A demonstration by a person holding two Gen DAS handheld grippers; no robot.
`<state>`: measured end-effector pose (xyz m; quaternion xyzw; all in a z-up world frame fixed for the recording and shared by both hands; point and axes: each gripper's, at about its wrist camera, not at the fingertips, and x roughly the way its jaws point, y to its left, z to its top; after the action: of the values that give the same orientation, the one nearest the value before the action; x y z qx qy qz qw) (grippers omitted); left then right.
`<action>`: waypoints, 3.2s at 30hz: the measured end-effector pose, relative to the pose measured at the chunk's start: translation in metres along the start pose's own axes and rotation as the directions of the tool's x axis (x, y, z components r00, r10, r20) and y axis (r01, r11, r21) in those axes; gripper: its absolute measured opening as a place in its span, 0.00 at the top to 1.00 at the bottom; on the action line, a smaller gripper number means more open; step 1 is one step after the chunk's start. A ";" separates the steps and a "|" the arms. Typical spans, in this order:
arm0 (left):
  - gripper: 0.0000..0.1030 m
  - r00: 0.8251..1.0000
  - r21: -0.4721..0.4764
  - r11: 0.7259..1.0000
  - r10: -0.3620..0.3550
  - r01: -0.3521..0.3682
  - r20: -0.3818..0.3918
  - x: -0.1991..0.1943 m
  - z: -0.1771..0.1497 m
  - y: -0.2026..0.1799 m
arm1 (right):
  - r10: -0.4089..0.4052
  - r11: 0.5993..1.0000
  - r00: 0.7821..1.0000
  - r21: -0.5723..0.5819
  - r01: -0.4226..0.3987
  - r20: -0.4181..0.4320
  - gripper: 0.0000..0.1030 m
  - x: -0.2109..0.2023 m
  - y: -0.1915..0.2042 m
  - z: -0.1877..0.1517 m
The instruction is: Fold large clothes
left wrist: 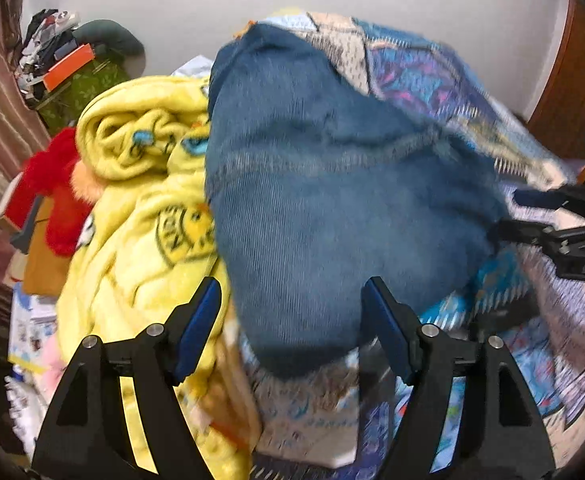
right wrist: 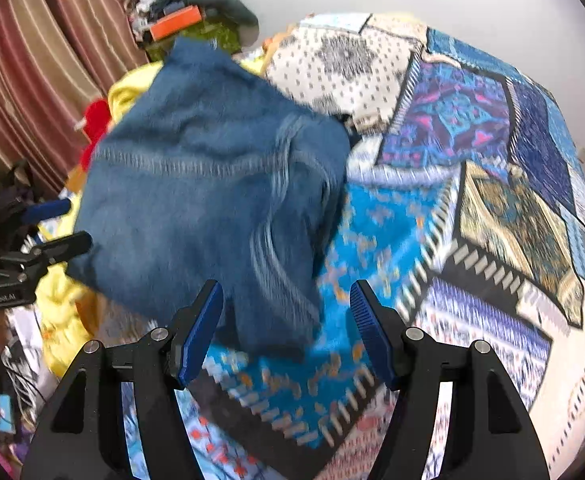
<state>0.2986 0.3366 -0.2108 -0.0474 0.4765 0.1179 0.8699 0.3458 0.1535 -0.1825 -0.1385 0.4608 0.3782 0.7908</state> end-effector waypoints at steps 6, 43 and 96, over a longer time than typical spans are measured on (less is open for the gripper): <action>0.29 0.999 -0.027 1.000 0.012 -0.012 0.031 -0.037 -0.021 -0.005 | 0.028 0.999 0.995 0.028 -0.031 0.091 0.40 -0.056 0.002 -0.019; 0.07 0.607 -0.148 0.988 0.090 0.045 0.790 -0.400 -0.156 -0.091 | 0.003 0.997 0.668 -0.051 0.052 0.744 0.20 -0.354 0.131 -0.121; 0.01 0.628 -0.115 0.992 0.062 0.045 0.775 -0.392 -0.151 -0.089 | -0.046 0.999 0.665 0.021 0.046 0.745 0.00 -0.361 0.120 -0.137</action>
<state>-0.0057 0.1588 0.0337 -0.0436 0.0470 0.1600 0.9850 0.0683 -0.0131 0.0603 0.0166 0.0941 0.3816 0.9194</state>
